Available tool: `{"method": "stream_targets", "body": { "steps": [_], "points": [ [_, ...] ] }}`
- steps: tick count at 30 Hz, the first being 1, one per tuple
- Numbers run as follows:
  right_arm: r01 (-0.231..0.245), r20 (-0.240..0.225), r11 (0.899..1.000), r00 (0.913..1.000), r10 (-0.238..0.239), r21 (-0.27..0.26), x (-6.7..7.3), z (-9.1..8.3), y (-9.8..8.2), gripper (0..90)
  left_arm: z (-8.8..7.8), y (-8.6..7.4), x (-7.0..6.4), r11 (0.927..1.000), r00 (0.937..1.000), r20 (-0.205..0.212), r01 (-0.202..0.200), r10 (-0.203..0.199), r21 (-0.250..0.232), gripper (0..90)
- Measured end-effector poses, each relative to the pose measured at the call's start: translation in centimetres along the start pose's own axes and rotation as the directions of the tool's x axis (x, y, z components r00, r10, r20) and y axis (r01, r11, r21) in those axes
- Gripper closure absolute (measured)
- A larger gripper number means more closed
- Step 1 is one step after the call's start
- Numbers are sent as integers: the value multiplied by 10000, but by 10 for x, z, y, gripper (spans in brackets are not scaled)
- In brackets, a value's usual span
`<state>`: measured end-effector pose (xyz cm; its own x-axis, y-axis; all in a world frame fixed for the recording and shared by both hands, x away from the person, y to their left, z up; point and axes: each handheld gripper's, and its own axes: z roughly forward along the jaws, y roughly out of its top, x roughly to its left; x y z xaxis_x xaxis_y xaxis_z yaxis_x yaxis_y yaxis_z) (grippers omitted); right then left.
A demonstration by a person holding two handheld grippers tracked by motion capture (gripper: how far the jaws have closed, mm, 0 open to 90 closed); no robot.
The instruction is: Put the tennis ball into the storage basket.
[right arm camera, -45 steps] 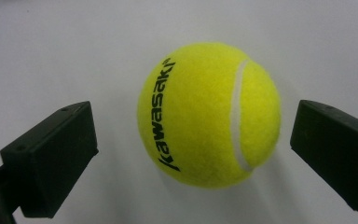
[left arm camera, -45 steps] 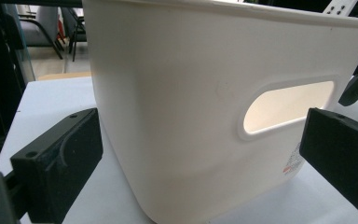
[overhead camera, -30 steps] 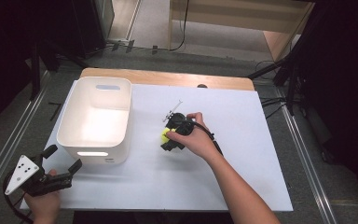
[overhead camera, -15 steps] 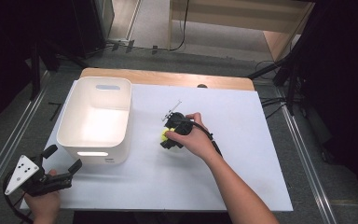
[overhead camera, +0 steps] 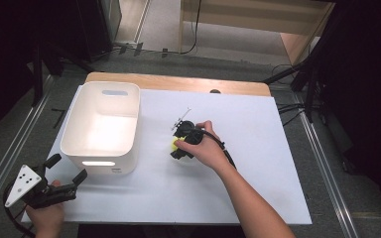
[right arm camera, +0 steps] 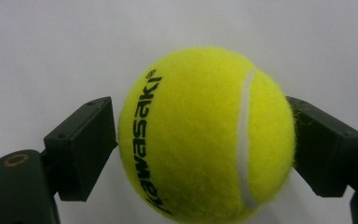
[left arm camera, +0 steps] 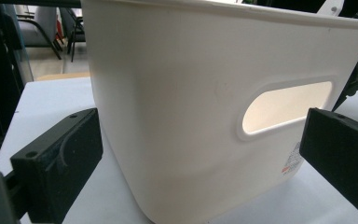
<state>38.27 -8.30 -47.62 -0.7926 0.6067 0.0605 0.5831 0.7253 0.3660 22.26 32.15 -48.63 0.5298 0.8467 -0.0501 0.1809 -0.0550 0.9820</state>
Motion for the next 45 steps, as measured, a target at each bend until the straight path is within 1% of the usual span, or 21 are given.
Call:
{"method": "stream_targets", "body": {
  "steps": [4, 5, 8, 11, 17, 26, 29, 34, 38, 45],
  "points": [
    [-57, 243, 10000, 9997, 57, -8, 1, 0, 0, 213, 0, 0, 0, 10000, 10000, -5, -2, 2, -1, 0],
    [-70, 194, 10000, 9998, 70, -26, 0, 0, 0, 224, 0, 0, 0, 10000, 10000, 2, -1, 1, -2, 0],
    [-52, 252, 10000, 9997, 52, -8, 1, 0, 0, 228, 0, 0, 0, 10000, 10000, -2, -1, 1, -2, 0],
    [-28, 209, 10000, 9998, 28, -3, 1, 0, 0, 230, 0, 0, 0, 10000, 10000, 5, -20, 20, -4, 0],
    [-127, 172, 9999, 9998, 126, 55, 0, -1, 0, 233, 0, 0, 0, 10000, 10000, -10, -1, 1, -4, 0],
    [-100, 28, 10000, 9999, 100, -3, 0, -3, -1, 232, 0, 0, 0, 10000, 10000, 1, 1, -1, -9, 0],
    [-118, -134, 9999, 9998, 116, -105, -1, -4, -1, 233, 0, 0, 0, 10000, 10000, 13, -22, 22, -7, 0],
    [-161, -247, 9997, 9996, 157, -179, -2, -6, -1, 233, 0, 0, 0, 10000, 10000, 7, -20, 20, -8, 0],
    [-183, -221, 9997, 9996, 179, -186, -3, -8, -1, 233, 0, 0, 0, 10000, 10000, 1, -22, 22, -9, 0],
    [-127, -323, 9996, 9994, 119, -235, -3, -11, 0, 233, 0, 0, 0, 10000, 10000, -3, -24, 24, -10, 0]
  ]
}}
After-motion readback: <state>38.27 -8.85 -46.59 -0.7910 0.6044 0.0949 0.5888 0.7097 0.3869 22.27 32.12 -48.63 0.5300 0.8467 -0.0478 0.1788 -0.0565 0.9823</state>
